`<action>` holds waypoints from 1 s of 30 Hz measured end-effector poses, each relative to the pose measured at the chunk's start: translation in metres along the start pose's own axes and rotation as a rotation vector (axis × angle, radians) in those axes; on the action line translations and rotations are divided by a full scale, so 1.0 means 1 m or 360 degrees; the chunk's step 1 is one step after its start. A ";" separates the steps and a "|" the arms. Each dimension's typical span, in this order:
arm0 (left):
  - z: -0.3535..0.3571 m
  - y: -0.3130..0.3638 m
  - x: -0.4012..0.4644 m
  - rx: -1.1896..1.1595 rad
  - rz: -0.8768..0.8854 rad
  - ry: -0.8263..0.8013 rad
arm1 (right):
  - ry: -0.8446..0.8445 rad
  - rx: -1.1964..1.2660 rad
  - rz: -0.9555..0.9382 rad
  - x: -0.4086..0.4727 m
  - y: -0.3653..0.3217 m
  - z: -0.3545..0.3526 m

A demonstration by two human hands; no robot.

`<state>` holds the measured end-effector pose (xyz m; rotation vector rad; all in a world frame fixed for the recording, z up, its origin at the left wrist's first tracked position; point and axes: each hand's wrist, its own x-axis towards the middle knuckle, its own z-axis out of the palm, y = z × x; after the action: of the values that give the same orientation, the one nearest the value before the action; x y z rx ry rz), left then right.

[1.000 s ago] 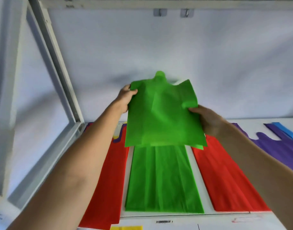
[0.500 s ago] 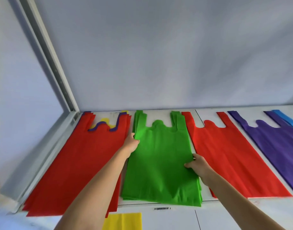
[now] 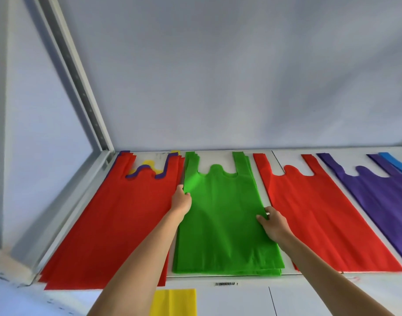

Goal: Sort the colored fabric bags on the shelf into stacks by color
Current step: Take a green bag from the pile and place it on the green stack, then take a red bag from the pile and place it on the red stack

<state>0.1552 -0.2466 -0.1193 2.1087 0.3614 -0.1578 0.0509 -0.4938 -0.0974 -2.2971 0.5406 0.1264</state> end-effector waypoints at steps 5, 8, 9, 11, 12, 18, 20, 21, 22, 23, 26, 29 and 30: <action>0.000 0.004 0.005 0.0104 -0.0017 0.0004 | 0.0023 -0.0115 0.0000 0.003 0.001 0.001; 0.000 0.006 0.009 0.0163 -0.0010 0.0025 | 0.0015 -0.0138 0.0010 0.005 0.000 0.002; 0.000 0.007 0.010 0.0182 -0.0016 0.0033 | 0.0006 -0.0146 0.0013 0.006 0.000 0.002; 0.000 0.010 0.011 0.0206 -0.0032 0.0037 | -0.0012 -0.0172 0.0006 0.006 -0.002 0.002; 0.000 0.011 0.012 0.0212 -0.0044 0.0031 | -0.0021 -0.0189 -0.0001 0.006 -0.002 0.002; -0.030 0.024 0.012 0.0566 0.0151 0.0010 | -0.0071 -0.0370 0.0063 0.002 -0.007 -0.008; -0.058 0.032 0.009 0.0642 0.0319 0.0062 | -0.0023 -0.0651 0.0075 -0.002 -0.014 -0.015; -0.076 0.035 0.007 0.0688 0.0389 0.0114 | 0.0031 -0.0836 0.0055 -0.005 -0.019 -0.017; -0.093 0.036 0.006 0.0730 0.0441 0.0180 | 0.0094 -0.0988 0.0012 -0.008 -0.025 -0.019; -0.113 0.034 0.005 0.0765 0.0465 0.0248 | 0.0151 -0.1074 -0.0057 -0.011 -0.035 -0.018; -0.169 0.015 0.003 0.0856 0.0350 0.0368 | 0.0184 -0.0957 -0.0339 -0.020 -0.072 0.000; -0.204 -0.020 0.006 0.0963 0.0171 0.0380 | 0.0063 -0.0670 -0.0543 -0.030 -0.113 0.040; -0.212 -0.034 0.008 0.0986 0.0108 0.0362 | -0.0001 -0.0586 -0.0564 -0.034 -0.126 0.056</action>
<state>0.1453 -0.0492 -0.0357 2.7599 0.4109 0.0176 0.0767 -0.3641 -0.0447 -2.7114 0.1056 0.0562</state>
